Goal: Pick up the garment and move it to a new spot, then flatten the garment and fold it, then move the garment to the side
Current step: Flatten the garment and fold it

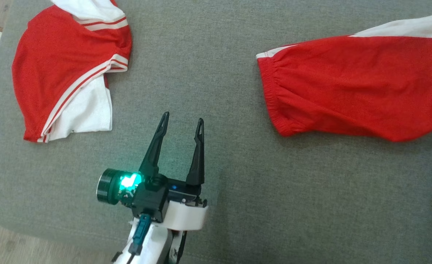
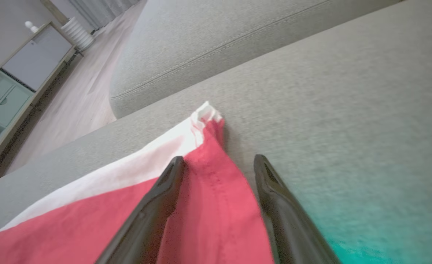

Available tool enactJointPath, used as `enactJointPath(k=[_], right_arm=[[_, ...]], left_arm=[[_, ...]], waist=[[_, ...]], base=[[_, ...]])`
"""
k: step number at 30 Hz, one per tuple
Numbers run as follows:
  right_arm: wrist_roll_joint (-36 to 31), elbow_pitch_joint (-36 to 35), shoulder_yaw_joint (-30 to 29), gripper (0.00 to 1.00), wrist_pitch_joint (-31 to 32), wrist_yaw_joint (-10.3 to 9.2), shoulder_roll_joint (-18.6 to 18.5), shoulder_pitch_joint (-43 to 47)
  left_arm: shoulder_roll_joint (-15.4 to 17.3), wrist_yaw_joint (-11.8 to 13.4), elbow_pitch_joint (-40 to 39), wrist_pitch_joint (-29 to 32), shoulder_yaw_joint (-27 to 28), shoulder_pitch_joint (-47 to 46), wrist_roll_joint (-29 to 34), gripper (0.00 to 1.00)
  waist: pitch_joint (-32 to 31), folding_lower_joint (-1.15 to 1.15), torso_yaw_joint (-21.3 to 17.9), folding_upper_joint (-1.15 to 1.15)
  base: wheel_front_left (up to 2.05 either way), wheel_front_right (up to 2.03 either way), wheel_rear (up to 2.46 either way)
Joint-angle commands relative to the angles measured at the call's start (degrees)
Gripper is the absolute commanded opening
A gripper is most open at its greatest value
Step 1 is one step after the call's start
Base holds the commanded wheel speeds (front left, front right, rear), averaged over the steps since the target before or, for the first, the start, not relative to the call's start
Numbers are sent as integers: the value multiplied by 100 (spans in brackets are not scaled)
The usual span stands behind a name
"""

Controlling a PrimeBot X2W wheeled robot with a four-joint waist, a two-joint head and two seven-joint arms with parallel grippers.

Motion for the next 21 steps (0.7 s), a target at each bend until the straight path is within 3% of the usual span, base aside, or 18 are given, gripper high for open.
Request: enactJointPath(k=[1,2,3,12,21], right_arm=[[71,-69,195,36,81,44,59,131],[94,-77,244,2,89,44,68,141],[124,-86,285,0,83,44,77,152],[340,-142,511,0,-351,44,-28,320],[345,-118,515,0,-637,44,-593,481]], left_arm=[[-2,37,-177,-29,163,4,60,100],[-3,41,-168,-29,175,11,84,100],[-4,41,-156,-29,187,17,106,100],[-7,-45,-68,-29,284,27,283,100],[-8,-192,60,-29,323,99,362,100]], waist=[[-5,0,0,0],[-14,0,-12,0],[-30,0,-31,0],[-335,0,-627,0],[-543,0,-1085,0]], base=[[0,0,0],[0,0,0],[0,0,0],[0,0,0],[0,0,0]])
